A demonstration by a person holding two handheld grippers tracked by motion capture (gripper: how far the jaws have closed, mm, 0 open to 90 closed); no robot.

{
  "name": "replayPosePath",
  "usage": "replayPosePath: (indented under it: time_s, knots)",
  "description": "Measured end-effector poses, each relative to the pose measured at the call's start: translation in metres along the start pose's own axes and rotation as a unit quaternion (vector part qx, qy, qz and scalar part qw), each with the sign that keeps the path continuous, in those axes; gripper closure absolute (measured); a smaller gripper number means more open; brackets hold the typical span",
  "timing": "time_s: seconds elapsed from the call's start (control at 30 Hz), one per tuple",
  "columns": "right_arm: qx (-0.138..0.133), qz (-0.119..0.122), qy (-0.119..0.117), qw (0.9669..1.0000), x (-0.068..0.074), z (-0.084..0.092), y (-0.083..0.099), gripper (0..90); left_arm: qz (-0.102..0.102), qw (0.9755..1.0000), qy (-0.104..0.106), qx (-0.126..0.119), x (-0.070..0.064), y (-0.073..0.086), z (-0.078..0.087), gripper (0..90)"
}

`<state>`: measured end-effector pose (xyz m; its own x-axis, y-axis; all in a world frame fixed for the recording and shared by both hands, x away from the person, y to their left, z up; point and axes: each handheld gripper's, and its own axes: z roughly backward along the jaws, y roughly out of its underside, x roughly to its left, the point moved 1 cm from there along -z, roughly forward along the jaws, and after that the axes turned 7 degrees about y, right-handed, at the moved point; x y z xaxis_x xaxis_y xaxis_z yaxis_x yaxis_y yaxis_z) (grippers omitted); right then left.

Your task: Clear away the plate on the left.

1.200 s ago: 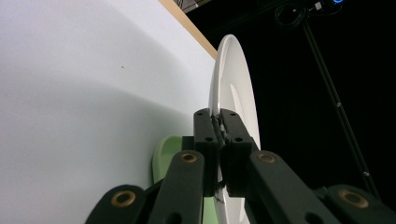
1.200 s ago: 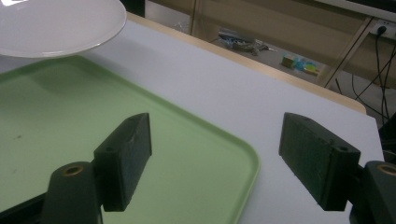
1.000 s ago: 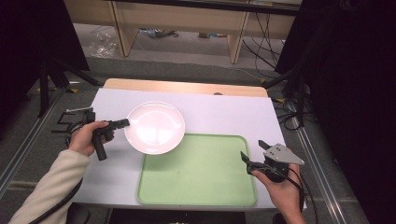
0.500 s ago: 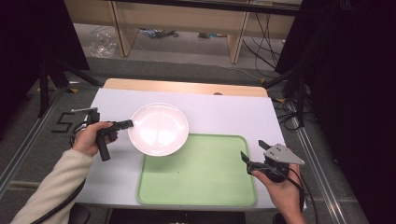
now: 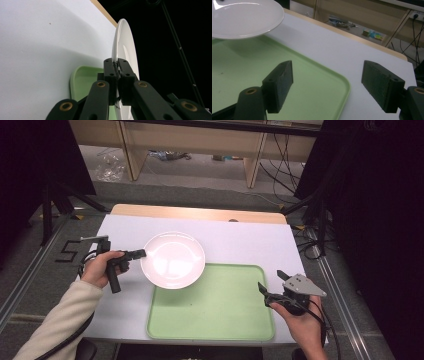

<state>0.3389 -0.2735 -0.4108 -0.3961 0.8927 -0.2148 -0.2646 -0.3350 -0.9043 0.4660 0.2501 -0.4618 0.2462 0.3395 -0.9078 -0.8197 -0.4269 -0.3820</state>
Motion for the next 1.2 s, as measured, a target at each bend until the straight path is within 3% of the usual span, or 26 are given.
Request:
replayPosePath:
  time_s: [0.2,0.23,0.93,1.2]
  knots:
    - [0.0,0.001,0.0,1.0,0.0,0.0,0.0,26.2,0.0,1.0,0.004,-0.006,0.0,0.002,-0.002,86.4]
    - [0.001,0.001,0.0,1.0,0.0,0.0,0.0,26.2,0.0,1.0,-0.004,0.004,0.0,0.002,-0.002,86.4]
    - [0.005,-0.005,-0.003,1.0,0.0,0.001,0.0,26.2,-0.006,0.9999,0.002,0.008,-0.003,0.006,-0.012,86.3]
    - [0.002,0.001,0.001,1.0,-0.001,0.001,0.0,26.2,-0.011,0.9997,0.002,0.02,-0.003,0.008,-0.015,86.3]
